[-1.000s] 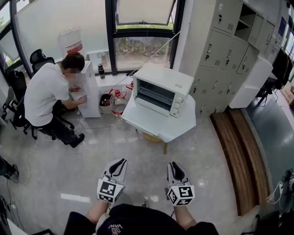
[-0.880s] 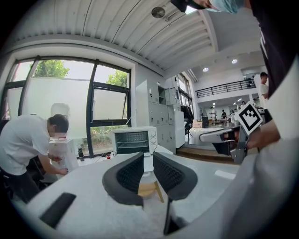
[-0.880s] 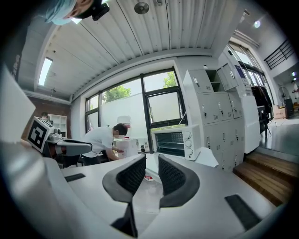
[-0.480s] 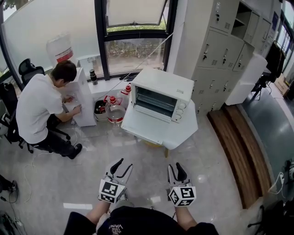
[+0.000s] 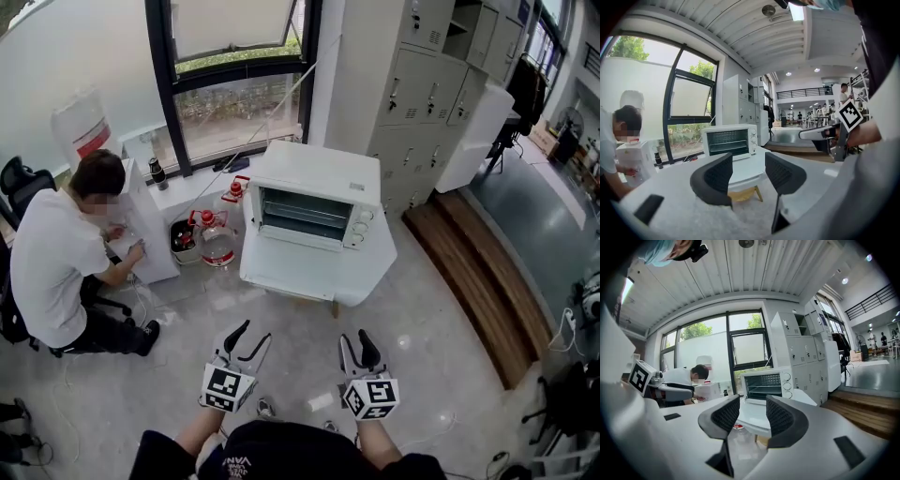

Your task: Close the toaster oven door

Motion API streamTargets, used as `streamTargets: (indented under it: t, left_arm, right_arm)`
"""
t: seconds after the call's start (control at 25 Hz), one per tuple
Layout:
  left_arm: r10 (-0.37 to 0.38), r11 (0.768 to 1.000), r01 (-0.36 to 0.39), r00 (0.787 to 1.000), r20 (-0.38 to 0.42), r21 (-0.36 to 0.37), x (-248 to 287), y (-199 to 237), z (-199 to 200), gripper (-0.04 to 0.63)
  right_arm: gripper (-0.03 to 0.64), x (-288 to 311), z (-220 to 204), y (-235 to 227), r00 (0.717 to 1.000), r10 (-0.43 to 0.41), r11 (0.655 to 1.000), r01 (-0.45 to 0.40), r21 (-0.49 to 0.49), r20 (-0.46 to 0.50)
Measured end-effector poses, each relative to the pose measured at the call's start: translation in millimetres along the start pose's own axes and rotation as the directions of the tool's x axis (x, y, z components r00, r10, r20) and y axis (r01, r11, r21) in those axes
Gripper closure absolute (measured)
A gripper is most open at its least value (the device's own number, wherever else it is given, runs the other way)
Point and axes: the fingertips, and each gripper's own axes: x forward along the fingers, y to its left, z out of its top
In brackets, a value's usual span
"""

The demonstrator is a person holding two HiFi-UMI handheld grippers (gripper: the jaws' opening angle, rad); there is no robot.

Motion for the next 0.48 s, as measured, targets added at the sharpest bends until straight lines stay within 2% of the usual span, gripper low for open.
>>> streamTargets:
  t: [0.24, 0.48]
  left_arm:
    - [-0.087, 0.996, 0.087, 0.996, -0.003, 0.032, 7.0, 27.4, -1.6, 0.379]
    - [-0.119, 0.992, 0.119, 0.993, -0.011, 0.03, 13.0, 52.2, -9.3, 0.379]
  right_arm:
    - [0.453, 11.7, -4.1, 13.0, 0.995, -0.096, 0.995, 0.096, 0.024, 0.015]
    - [0.453, 23.1, -9.7, 26.6, 0.991, -0.135, 0.99, 0.135, 0.027, 0.012]
